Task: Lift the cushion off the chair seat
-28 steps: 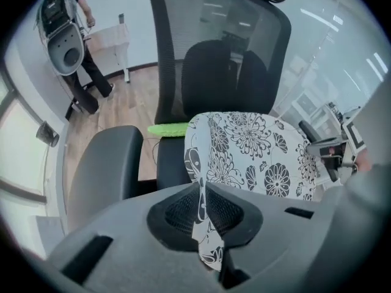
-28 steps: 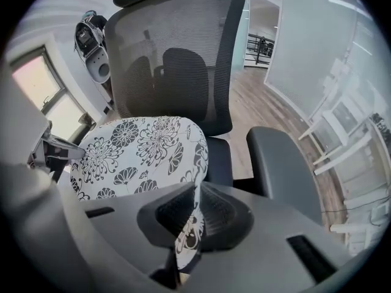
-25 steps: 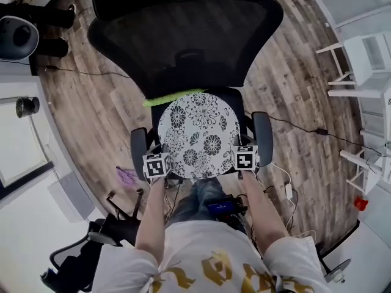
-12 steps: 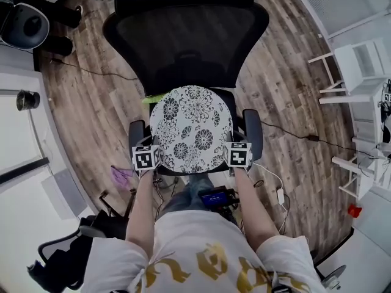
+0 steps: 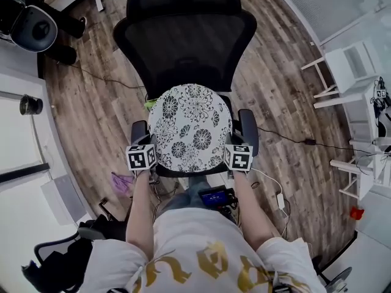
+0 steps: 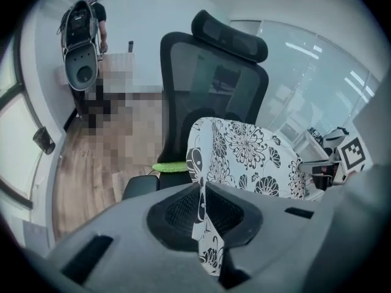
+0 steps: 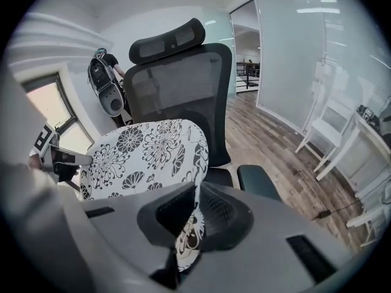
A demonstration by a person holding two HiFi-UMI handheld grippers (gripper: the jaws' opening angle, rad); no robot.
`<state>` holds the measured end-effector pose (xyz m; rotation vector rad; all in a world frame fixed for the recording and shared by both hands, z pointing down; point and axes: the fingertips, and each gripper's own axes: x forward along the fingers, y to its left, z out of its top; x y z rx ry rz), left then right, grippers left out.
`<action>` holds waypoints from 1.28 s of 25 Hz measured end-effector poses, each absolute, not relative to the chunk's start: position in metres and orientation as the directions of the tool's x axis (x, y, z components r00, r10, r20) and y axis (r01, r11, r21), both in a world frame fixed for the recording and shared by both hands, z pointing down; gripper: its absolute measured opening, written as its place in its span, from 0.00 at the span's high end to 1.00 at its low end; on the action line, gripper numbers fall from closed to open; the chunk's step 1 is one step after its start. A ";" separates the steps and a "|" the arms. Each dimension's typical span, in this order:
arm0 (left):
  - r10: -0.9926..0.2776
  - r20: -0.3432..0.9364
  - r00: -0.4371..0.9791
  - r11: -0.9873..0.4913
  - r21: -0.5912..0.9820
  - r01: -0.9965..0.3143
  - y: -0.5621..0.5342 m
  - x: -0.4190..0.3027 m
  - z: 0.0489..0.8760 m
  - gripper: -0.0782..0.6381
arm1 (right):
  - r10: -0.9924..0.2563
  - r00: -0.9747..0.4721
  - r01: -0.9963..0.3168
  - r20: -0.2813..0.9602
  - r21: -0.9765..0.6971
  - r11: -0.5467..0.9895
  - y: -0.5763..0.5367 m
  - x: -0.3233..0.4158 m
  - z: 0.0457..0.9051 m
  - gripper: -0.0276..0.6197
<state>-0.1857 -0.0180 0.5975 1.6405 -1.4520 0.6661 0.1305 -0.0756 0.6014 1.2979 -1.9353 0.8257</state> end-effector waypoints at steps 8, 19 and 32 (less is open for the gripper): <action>-0.626 0.749 0.216 -0.013 0.267 -0.964 -0.010 -0.194 0.549 0.86 | -0.552 -0.384 -0.919 0.740 -0.249 0.306 -0.062 0.126 0.559 0.92; -0.703 0.668 0.242 -0.071 0.272 -0.960 0.007 -0.184 0.486 0.86 | -0.601 -0.447 -0.894 0.663 -0.318 0.315 -0.033 0.112 0.513 0.92; -0.753 0.626 0.202 -0.057 0.244 -0.968 0.026 -0.179 0.462 0.86 | -0.638 -0.466 -0.885 0.614 -0.325 0.333 -0.005 0.124 0.484 0.92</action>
